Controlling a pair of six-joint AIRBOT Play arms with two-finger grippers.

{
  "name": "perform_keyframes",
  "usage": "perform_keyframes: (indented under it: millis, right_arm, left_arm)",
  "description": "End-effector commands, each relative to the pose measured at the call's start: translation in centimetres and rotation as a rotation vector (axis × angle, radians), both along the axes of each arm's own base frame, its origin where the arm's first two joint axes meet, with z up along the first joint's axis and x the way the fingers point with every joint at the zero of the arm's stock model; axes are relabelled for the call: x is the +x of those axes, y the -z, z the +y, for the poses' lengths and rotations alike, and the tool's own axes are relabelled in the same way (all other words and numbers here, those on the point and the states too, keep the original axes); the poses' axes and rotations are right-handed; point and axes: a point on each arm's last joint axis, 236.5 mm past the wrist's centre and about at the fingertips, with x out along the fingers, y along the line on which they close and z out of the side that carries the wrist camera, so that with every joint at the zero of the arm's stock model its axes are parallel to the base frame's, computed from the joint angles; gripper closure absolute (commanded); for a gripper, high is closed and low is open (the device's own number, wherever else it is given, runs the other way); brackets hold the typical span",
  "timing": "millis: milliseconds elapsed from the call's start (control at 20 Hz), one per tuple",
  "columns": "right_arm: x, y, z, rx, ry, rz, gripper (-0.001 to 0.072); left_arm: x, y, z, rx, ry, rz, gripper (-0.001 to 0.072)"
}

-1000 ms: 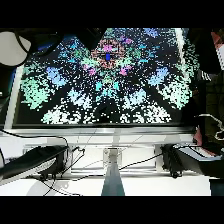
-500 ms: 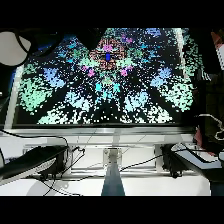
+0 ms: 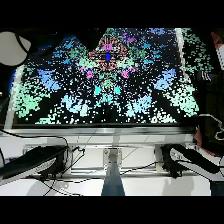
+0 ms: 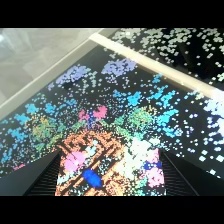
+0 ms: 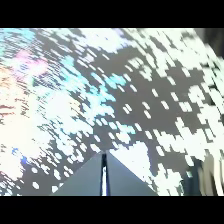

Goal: Fold the clothes and pants, and hang the long-sleeved shirts on hangers.

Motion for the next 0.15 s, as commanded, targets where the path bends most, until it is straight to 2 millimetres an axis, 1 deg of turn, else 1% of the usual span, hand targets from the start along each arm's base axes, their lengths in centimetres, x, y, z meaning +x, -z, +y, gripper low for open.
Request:
perform_keyframes:
  millis: [0,100]
  right_arm:
    - [0.8,-1.3,5.5,0.003,-0.135,-0.066,0.0692]
    - [0.6,-1.5,7.3,0.034,-0.177,-0.071,0.0693]
  left_arm:
    - [0.0,0.0,0.0,-0.001,0.0,-0.001,0.0013]
    - [0.0,0.0,0.0,-0.001,0.0,-0.001,0.0012]
